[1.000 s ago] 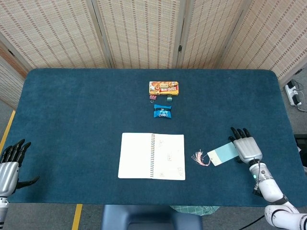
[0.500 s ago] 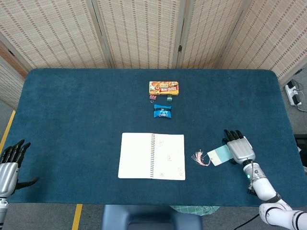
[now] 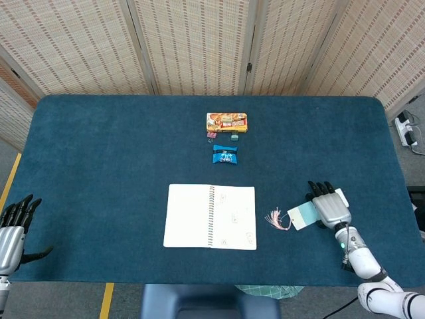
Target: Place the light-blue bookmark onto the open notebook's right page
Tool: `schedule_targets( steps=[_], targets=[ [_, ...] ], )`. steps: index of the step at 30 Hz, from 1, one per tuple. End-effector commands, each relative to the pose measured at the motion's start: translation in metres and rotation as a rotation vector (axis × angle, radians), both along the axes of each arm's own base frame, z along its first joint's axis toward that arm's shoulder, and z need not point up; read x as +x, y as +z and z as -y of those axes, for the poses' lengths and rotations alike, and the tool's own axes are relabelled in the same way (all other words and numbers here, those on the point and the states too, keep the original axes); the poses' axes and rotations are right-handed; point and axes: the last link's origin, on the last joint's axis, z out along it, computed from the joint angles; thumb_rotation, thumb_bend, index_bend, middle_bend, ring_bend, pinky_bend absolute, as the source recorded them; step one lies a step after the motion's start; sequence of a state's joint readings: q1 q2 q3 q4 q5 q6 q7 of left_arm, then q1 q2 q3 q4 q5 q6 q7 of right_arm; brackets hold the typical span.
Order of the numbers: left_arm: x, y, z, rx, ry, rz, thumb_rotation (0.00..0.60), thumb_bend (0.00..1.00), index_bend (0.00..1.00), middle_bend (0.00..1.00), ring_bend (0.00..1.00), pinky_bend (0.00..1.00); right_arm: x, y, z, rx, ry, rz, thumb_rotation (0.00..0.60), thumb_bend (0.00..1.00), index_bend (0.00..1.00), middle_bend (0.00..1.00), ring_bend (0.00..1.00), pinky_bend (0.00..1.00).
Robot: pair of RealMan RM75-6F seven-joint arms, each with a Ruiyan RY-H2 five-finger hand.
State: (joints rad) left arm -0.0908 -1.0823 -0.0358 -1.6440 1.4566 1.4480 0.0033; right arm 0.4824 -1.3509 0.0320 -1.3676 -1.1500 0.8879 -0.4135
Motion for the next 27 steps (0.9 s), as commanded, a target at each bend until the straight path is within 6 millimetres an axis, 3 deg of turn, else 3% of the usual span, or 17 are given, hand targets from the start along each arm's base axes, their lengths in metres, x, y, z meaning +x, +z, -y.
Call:
schedule_targets(
  steps=[1, 17, 27],
  targets=[
    [-0.0002, 0.0, 0.0, 0.0, 0.0, 0.0, 0.6, 0.1, 0.02, 0.0, 0.0, 0.0, 0.0002, 0.0021, -0.0012, -0.004, 0.003, 0.001, 0.6, 0.25, 0.28, 0.0, 0.0, 0.0],
    [-0.0009, -0.0001, 0.0006, 0.003, 0.0, -0.004, 0.6, 0.1, 0.02, 0.0, 0.0, 0.0, -0.0036, -0.0023, -0.0011, 0.006, -0.002, -0.002, 0.6, 0.25, 0.28, 0.0, 0.0, 0.0],
    [-0.0013, -0.0007, 0.0009, -0.001, -0.001, -0.008, 0.6, 0.1, 0.02, 0.0, 0.0, 0.0, -0.0032, -0.0024, -0.0002, -0.021, -0.002, 0.011, 0.6, 0.25, 0.41, 0.0, 0.0, 0.0]
  ],
)
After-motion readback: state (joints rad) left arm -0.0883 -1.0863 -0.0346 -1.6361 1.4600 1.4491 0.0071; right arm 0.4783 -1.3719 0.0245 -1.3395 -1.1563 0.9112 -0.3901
